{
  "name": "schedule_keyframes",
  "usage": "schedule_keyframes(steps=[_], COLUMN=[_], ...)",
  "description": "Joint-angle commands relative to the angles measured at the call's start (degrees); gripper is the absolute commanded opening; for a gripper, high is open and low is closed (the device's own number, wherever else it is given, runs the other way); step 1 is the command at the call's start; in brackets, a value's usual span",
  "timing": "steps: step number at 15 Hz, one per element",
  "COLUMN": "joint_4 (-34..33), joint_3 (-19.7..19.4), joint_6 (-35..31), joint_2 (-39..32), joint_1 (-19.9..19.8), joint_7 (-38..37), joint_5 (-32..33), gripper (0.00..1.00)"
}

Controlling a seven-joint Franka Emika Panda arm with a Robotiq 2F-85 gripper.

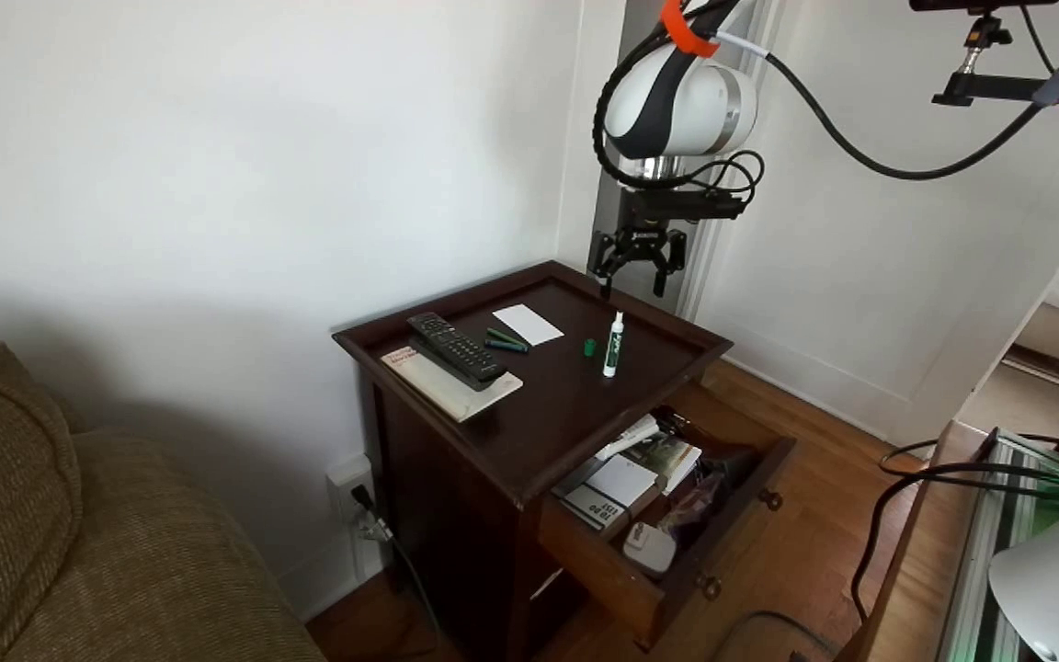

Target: Put the green cap on the marker

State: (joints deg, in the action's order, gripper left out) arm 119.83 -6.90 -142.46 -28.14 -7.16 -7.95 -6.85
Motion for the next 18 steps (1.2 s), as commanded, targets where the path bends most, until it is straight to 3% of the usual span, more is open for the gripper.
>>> schedule_keyframes(steps=[1,5,6,8,9,13,14,16,18], joint_4=[-4.43,-7.41,-8.05,-9.29,-9.81,-11.36,-11.69,-12.11,-12.45], joint_3=[1.49,2.38,2.49,2.75,2.98,3.64,3.77,3.9,3.92], joint_6=[-1.41,-1.1,-1.46,-1.34,-1.33,-1.26,-1.34,-1.26,-1.19], joint_2=[-5.44,-8.66,-9.45,-10.82,-11.44,-13.42,-13.83,-14.48,-14.99], joint_1=[-1.17,-0.97,-0.86,-0.75,-0.79,-0.89,-0.91,-0.84,-0.75], joint_7=[0.22,0.03,0.01,-0.08,-0.02,0.11,0.03,0.09,0.0], joint_5=[-2.82,-4.06,-4.19,-4.4,-4.58,-5.17,-5.41,-5.51,-5.49], gripper=[1.0,1.0,0.94,0.7,0.69,0.37,0.41,0.37,0.44])
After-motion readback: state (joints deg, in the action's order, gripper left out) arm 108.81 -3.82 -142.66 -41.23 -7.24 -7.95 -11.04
